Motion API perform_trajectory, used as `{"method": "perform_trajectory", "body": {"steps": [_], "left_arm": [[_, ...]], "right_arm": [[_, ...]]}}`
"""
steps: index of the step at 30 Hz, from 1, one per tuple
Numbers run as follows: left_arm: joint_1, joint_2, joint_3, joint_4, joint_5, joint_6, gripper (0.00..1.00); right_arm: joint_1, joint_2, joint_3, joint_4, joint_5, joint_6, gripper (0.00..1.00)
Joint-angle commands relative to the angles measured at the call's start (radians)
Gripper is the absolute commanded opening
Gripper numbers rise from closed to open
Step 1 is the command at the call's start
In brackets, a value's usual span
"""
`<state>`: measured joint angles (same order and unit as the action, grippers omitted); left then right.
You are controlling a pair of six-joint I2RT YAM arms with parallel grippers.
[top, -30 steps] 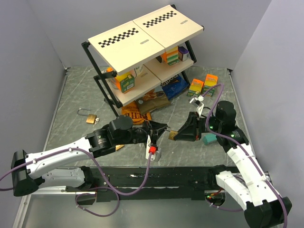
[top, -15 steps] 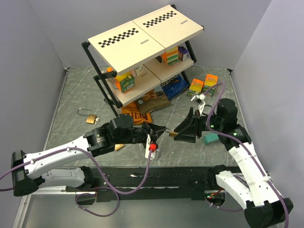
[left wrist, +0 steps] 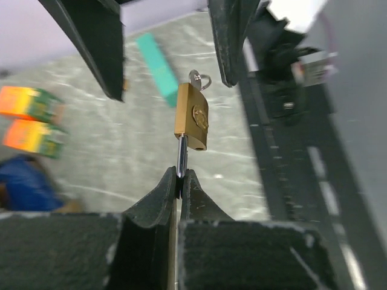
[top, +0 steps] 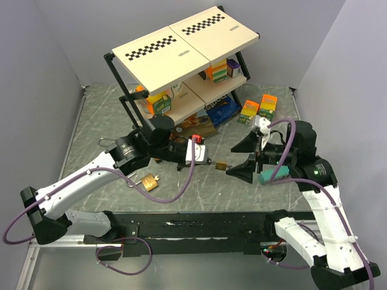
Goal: Lock with the key
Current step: Lock the lock.
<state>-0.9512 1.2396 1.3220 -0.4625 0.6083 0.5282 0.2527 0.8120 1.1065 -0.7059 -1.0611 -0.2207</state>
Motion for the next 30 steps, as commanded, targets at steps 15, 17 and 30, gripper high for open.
{"method": "perform_trajectory", "body": {"steps": [15, 17, 30], "left_arm": [[0.023, 0.118, 0.174, -0.091, 0.232, -0.332, 0.01], [0.023, 0.12, 0.174, -0.079, 0.231, -0.342, 0.01], [0.031, 0.136, 0.181, -0.047, 0.203, -0.395, 0.01]], "right_arm": [[0.013, 0.088, 0.122, -0.325, -0.131, -0.41, 0.82], [0.016, 0.092, 0.121, -0.323, -0.131, -0.413, 0.78], [0.088, 0.092, 0.099, -0.268, -0.106, -0.367, 0.46]]}}
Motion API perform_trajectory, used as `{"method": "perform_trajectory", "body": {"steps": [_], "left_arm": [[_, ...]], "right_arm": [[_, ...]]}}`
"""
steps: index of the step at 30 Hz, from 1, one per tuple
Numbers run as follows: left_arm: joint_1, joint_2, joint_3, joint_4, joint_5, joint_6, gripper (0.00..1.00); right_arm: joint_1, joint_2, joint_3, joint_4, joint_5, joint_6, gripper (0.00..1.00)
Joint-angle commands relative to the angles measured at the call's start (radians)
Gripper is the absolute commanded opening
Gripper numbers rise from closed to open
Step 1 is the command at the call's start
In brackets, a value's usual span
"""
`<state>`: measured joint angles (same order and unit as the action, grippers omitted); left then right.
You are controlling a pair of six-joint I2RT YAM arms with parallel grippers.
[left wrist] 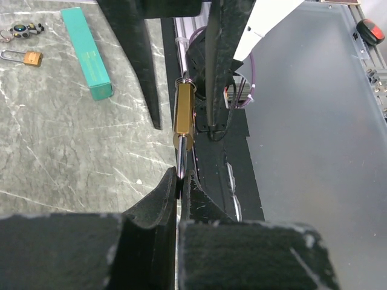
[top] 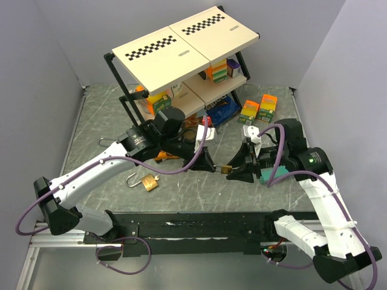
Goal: Lock with the key
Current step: Lock the lock.
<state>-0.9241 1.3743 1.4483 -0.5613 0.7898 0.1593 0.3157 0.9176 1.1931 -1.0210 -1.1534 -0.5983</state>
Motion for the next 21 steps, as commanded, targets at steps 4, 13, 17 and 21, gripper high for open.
{"method": "perform_trajectory", "body": {"steps": [4, 13, 17, 21], "left_arm": [[0.005, -0.004, 0.047, 0.069, 0.02, -0.035, 0.01], [0.005, -0.012, 0.024, 0.15, 0.015, -0.107, 0.01], [0.005, -0.012, 0.006, 0.202, 0.029, -0.153, 0.01], [0.005, 0.0, 0.003, 0.253, 0.035, -0.219, 0.01]], "right_arm": [[0.043, -0.013, 0.003, 0.059, -0.008, 0.023, 0.24], [0.072, 0.003, -0.006, 0.147, -0.028, 0.112, 0.0], [0.085, -0.002, -0.021, 0.219, -0.009, 0.169, 0.0], [0.115, 0.0, -0.039, 0.272, -0.003, 0.213, 0.0]]}}
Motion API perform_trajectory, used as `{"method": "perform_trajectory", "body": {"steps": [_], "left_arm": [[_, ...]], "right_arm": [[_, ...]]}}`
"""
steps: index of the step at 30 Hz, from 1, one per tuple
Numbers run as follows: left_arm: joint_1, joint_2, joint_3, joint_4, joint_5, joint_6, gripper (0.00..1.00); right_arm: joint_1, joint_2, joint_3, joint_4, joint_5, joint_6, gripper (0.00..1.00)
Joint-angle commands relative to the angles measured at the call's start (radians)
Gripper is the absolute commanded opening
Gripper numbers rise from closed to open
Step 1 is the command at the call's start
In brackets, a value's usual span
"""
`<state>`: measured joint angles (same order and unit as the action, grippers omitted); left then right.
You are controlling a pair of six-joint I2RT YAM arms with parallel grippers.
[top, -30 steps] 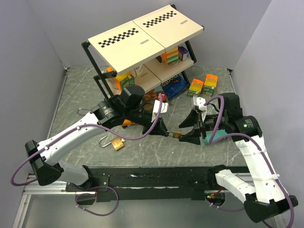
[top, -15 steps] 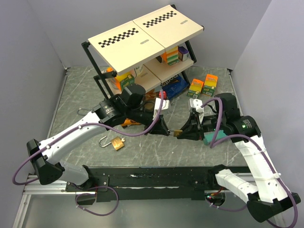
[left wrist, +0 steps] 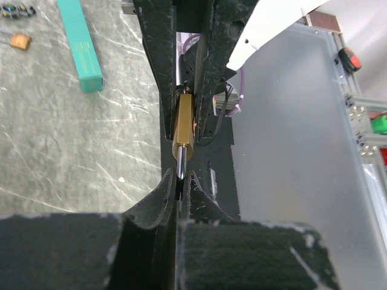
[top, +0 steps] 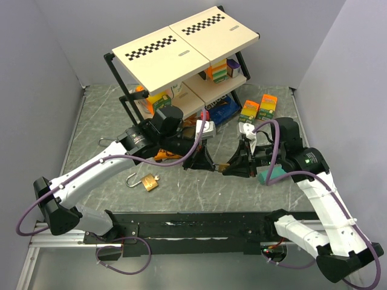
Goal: Lock with the key
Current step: Lock the lock.
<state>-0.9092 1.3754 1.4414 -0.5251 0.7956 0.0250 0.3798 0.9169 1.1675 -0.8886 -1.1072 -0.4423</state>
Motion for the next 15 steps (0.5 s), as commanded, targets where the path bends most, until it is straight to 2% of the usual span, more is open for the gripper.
{"method": "perform_trajectory", "body": {"steps": [1, 15], "left_arm": [[-0.01, 0.001, 0.008, 0.232, 0.031, -0.089, 0.01], [-0.014, 0.028, -0.033, 0.355, 0.103, -0.126, 0.01]], "right_arm": [[0.059, 0.002, -0.014, 0.145, -0.048, 0.062, 0.0], [0.096, 0.054, 0.0, 0.27, -0.046, 0.119, 0.0]]}}
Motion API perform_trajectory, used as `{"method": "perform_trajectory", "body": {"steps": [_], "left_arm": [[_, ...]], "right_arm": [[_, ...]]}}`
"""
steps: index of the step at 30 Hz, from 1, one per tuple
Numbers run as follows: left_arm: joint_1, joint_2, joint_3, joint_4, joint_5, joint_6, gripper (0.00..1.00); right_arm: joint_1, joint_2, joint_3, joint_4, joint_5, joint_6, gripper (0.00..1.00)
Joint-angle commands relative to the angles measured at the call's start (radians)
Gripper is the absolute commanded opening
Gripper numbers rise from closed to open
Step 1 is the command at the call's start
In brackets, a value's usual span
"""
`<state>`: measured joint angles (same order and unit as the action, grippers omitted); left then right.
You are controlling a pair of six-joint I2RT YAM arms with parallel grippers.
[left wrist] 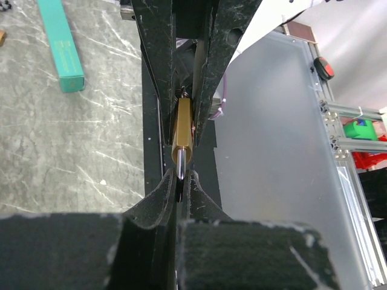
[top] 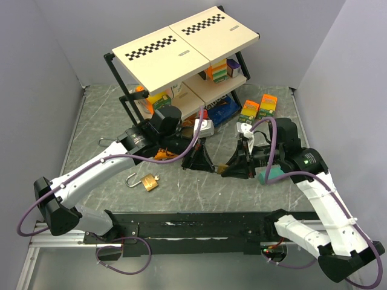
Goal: Lock with the key
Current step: Lock the lock.
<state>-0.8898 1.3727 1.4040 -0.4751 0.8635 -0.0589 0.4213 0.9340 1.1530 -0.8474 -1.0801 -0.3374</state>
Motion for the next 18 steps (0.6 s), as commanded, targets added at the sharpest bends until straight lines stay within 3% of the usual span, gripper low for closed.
{"method": "perform_trajectory", "body": {"steps": [1, 18], "left_arm": [[-0.035, 0.032, 0.0, 0.308, 0.037, -0.044, 0.01], [-0.061, 0.109, -0.01, 0.388, 0.052, -0.098, 0.01]], "right_arm": [[0.053, 0.04, 0.017, 0.237, -0.075, 0.021, 0.0], [0.065, 0.081, 0.037, 0.355, -0.101, 0.074, 0.0]]}}
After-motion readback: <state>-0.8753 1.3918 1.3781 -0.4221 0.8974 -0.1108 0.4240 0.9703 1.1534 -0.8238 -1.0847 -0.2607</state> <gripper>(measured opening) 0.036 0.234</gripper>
